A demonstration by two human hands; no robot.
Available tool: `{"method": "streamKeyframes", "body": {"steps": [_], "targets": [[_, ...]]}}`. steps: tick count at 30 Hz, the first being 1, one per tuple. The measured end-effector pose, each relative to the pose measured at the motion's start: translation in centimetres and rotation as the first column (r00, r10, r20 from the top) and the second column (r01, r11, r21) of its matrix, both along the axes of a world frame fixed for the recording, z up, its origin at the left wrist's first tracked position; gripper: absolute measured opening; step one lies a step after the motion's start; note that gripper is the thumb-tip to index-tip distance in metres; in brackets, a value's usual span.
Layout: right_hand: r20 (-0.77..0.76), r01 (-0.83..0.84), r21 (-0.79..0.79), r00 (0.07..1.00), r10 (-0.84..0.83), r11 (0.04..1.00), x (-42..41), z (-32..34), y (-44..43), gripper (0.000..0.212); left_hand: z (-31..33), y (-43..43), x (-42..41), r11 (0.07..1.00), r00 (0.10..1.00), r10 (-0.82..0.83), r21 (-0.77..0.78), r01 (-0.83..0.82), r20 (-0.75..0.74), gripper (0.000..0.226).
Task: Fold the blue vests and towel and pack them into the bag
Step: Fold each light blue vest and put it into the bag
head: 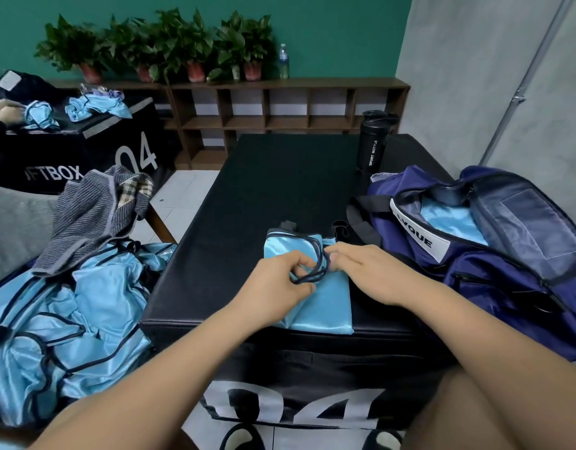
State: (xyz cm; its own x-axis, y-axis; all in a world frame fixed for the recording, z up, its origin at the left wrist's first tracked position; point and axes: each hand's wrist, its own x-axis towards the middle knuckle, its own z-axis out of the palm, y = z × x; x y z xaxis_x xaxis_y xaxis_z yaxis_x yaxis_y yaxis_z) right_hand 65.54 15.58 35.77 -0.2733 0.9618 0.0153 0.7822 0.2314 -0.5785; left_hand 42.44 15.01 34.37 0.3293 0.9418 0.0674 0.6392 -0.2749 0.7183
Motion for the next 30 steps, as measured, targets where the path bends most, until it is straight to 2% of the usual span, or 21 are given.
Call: {"method": "streamKeyframes", "body": {"steps": [3,6,8,10,12,14,19,22,26,30], "targets": [[0.012,0.059,0.01,0.998,-0.059,0.998,0.0,0.0,0.0,0.026,-0.4,-0.6,0.6,0.998,0.999,-0.049,-0.04,0.049,-0.006,0.037],[0.077,0.048,0.029,0.996,-0.05,0.998,-0.1,-0.1,-0.1,0.041,-0.5,-1.1,0.9,0.992,0.995,-0.097,-0.073,0.099,0.022,0.04],[0.071,0.042,0.029,0.996,-0.044,0.999,-0.2,-0.2,0.0,0.043,-0.2,-1.4,0.9,0.986,0.99,-0.128,-0.103,0.133,0.054,0.04],[0.057,0.037,0.043,0.998,-0.04,0.998,-0.1,-0.2,0.0,0.043,0.3,-1.6,0.6,0.973,0.982,-0.16,-0.152,0.175,0.103,0.041],[0.105,0.013,0.114,0.994,-0.025,0.993,-0.1,-0.2,-0.2,0.041,1.0,-1.9,0.1,0.947,0.957,-0.2,-0.21,0.244,0.21,0.044],[0.172,-0.033,0.187,0.985,0.0,0.982,-0.2,-0.1,-0.6,0.035,1.6,-2.0,-0.6,0.939,0.939,-0.245,-0.182,0.292,0.242,0.047],[0.166,-0.201,0.183,0.971,0.171,0.962,-0.9,-0.1,-1.9,0.018,2.2,-1.7,-2.4,0.967,0.965,-0.256,0.006,0.256,0.063,0.032],[0.173,-0.262,0.212,0.958,0.228,0.941,-1.3,-0.2,-2.7,0.016,1.6,-1.4,-3.8,0.959,0.963,-0.26,0.1,0.266,-0.07,0.023],[0.242,-0.332,0.296,0.933,0.266,0.895,-1.7,-0.2,-3.7,0.03,1.3,-1.0,-5.2,0.925,0.929,-0.301,0.172,0.339,-0.215,0.018],[0.323,-0.438,0.223,0.876,0.358,0.871,-2.7,-0.5,-4.9,0.053,1.4,-1.2,-6.1,0.922,0.905,-0.337,0.104,0.373,-0.261,0.028]]}}
